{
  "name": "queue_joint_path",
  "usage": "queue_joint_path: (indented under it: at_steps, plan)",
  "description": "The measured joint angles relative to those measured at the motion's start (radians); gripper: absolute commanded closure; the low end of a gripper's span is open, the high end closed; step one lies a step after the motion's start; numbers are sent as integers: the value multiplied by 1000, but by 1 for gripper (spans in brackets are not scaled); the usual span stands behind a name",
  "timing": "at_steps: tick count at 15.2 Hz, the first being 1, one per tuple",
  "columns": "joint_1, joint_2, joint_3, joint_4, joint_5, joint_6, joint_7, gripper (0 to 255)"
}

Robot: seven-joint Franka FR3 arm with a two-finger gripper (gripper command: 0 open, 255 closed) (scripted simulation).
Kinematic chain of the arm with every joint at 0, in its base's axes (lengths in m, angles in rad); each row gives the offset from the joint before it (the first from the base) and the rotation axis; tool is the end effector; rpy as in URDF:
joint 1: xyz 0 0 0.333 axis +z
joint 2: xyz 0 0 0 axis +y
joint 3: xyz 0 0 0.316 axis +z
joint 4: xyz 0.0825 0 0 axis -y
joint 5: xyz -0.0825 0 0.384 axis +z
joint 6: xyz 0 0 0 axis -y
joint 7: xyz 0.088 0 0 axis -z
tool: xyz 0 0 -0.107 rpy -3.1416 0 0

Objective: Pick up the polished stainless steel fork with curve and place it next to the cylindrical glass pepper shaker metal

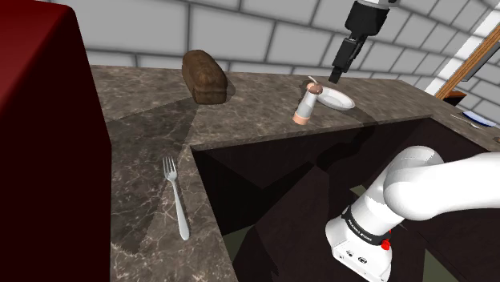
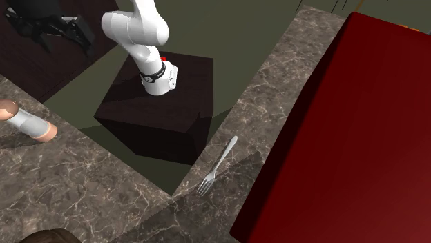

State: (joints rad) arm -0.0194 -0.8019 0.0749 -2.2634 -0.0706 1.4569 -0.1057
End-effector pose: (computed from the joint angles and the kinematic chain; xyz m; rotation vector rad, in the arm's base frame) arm 0.2905 0.0172 0.6284 3.0115 0.1967 -0.0156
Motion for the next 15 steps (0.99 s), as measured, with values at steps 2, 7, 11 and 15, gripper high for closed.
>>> queue_joint_path:
  at_steps: [2,7,11,15]
  plan:
    - [1,-1,8,-9,8,8,13,0]
    - [13,-2,101,-90,89,91,156,0]
    - [18,43,181,-120,151,174,275,0]
    - [22,101,268,-149,208,274,395,0]
